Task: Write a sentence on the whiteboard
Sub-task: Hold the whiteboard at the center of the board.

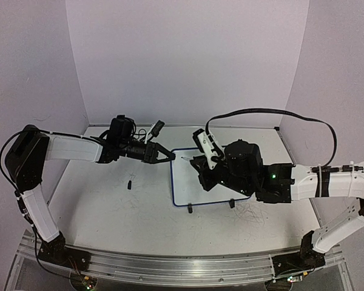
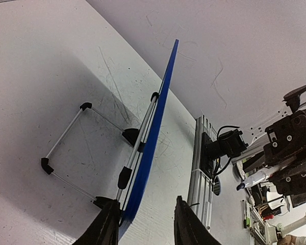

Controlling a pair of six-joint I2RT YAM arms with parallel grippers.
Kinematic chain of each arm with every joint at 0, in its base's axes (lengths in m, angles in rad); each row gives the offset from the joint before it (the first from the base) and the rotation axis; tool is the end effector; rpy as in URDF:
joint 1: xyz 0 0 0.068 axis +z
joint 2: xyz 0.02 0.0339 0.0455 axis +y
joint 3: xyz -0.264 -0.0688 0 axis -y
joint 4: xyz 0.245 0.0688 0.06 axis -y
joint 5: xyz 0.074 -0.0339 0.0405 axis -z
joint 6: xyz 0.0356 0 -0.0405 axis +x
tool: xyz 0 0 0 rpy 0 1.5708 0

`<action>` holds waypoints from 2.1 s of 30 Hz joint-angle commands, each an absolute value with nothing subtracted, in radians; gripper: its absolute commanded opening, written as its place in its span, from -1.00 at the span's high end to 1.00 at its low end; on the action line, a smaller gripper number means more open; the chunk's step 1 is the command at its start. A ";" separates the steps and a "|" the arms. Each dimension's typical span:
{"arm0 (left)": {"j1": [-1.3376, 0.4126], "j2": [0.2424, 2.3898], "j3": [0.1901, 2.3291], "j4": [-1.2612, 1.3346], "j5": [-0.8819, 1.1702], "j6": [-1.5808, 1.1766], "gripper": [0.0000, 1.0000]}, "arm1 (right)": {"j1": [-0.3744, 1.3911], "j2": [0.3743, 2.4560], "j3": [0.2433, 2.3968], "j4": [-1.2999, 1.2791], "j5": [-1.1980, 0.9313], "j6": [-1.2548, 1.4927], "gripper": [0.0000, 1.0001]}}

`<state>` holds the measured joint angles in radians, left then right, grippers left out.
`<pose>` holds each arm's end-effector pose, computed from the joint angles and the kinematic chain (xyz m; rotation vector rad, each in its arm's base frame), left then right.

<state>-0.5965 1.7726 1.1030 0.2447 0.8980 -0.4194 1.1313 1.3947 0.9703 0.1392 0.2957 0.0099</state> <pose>0.3069 -0.2421 0.2275 0.8207 1.9971 -1.5150 0.1478 0.2901 0.2968 -0.8152 1.6891 0.5204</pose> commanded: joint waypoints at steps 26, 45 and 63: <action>-0.601 1.785 1.129 0.316 0.919 -0.421 0.68 | 1.138 1.471 0.971 0.230 0.345 0.087 1.00; -0.601 1.801 1.121 0.316 0.911 -0.409 0.88 | 1.139 1.558 1.038 0.226 0.360 0.081 1.00; -0.591 1.793 1.087 0.316 0.922 -0.264 1.00 | 1.140 1.569 1.039 0.245 0.382 0.104 1.00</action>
<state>-0.5956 1.7992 1.0988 0.2897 0.8968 -0.3061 1.1339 1.5723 1.0100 0.2031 0.3525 0.0846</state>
